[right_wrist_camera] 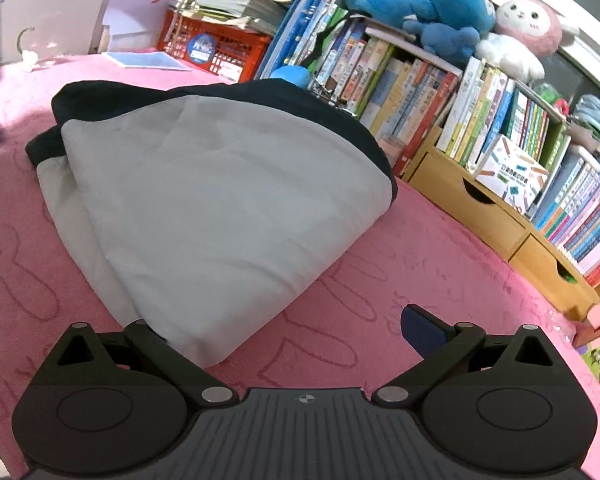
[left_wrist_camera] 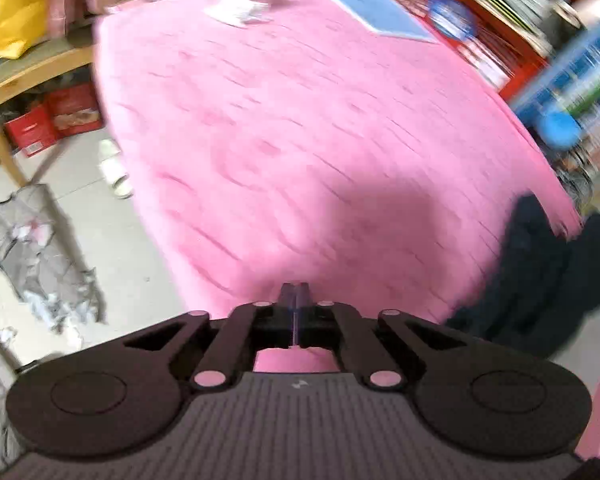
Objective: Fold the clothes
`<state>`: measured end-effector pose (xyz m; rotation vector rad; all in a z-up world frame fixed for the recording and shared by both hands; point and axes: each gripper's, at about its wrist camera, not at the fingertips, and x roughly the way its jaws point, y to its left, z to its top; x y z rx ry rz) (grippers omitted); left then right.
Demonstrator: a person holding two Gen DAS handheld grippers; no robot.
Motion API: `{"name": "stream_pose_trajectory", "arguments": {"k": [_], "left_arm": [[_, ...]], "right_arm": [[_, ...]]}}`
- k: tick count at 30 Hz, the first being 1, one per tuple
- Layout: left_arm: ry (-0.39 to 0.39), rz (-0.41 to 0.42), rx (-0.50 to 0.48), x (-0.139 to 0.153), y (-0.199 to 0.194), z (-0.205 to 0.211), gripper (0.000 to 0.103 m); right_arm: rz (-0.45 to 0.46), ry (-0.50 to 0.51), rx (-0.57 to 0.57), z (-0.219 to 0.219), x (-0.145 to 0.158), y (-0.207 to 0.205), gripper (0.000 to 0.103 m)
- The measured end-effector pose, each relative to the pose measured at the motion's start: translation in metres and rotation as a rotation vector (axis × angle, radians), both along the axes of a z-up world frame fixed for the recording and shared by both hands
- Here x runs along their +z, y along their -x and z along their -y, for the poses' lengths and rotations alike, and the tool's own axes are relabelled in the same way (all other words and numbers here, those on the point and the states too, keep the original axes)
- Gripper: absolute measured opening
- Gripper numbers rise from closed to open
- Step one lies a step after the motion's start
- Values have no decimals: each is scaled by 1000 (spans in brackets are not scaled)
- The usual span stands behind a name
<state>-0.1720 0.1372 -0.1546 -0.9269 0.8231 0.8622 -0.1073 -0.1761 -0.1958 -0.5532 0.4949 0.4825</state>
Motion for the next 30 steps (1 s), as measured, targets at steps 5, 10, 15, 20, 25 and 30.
{"name": "stream_pose_trajectory", "arguments": {"k": [5,10,15,20,25,30], "left_arm": [[269,283,-282,14,-28,24,47],[334,279,-392,1,-88,51,63],[349,244,-405,-12,-141,55,86],[181,235,-429,12,-146,58,29],[101,266,-330,32,-114,46,6],[35,188,-314,40,-88,35,6]], "right_arm": [[-4,-26,-28,2,-1,1,103],[-10,-28,-30,2,0,-1,103],[-11,-36,-42,3,0,0,103],[-12,-60,-63,5,-2,1,103],[5,-50,-50,0,-2,4,103],[-5,-62,-50,2,-2,4,103]]}}
